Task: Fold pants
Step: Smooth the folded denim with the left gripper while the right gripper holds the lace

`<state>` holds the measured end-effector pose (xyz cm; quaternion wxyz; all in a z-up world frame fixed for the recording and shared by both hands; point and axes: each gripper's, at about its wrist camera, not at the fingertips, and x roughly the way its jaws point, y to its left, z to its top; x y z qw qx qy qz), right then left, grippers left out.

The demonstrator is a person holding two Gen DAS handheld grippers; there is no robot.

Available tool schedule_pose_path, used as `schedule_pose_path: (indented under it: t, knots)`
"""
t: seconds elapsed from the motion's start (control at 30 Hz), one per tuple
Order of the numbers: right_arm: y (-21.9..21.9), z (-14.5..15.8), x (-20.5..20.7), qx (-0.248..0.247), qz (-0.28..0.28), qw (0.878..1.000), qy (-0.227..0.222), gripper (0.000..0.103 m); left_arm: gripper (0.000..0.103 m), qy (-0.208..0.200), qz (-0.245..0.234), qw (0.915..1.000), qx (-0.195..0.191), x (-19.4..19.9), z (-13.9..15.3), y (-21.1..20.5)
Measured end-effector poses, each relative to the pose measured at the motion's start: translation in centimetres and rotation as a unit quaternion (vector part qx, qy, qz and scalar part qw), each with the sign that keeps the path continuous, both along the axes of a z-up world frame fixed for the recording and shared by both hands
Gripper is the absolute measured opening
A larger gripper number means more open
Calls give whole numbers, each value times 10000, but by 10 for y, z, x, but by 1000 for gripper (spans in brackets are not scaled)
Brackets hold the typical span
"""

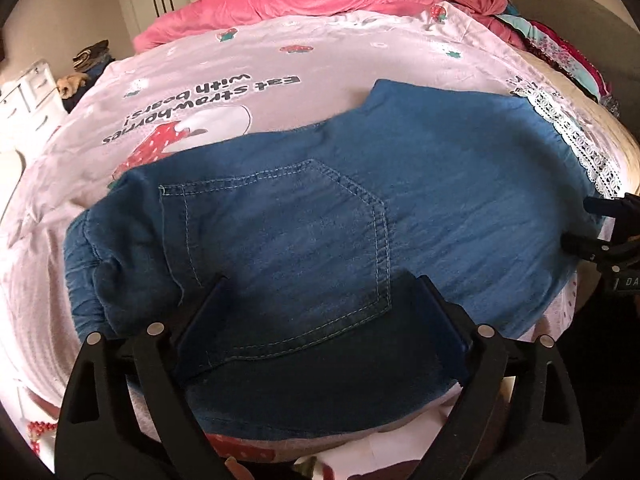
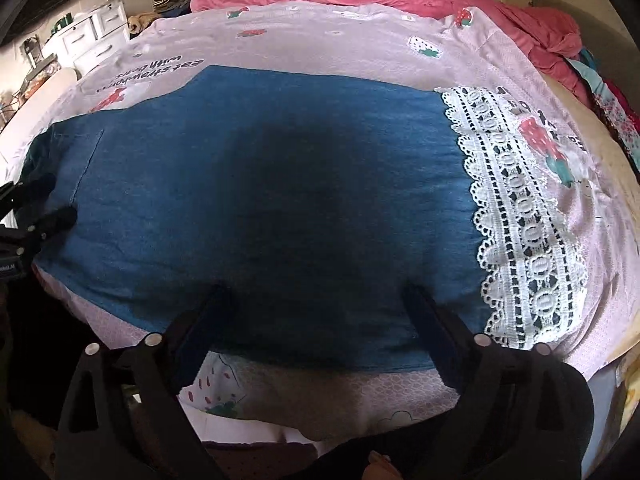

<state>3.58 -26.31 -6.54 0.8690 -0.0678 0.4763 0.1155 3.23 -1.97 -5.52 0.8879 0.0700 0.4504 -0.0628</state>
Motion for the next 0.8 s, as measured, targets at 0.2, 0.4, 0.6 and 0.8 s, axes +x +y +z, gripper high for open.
schedule_pose_path:
  t: [0.2, 0.4, 0.6, 0.8]
  knots:
    - [-15, 11, -5, 557, -81, 9983, -159, 94, 89, -35, -18, 10000, 34, -2, 4, -2]
    - [-56, 40, -12, 1054, -713, 9898, -643, 94, 91, -399, -86, 9990, -166, -14, 32, -7]
    - [-94, 45, -15, 1076, -1310, 9823, -802, 94, 93, -574, -361, 9975, -220, -10, 52, -29]
    - [-128, 36, -17, 1285, -1904, 9710, -665, 94, 93, -617, -771, 9950, -176, 5, 61, -64]
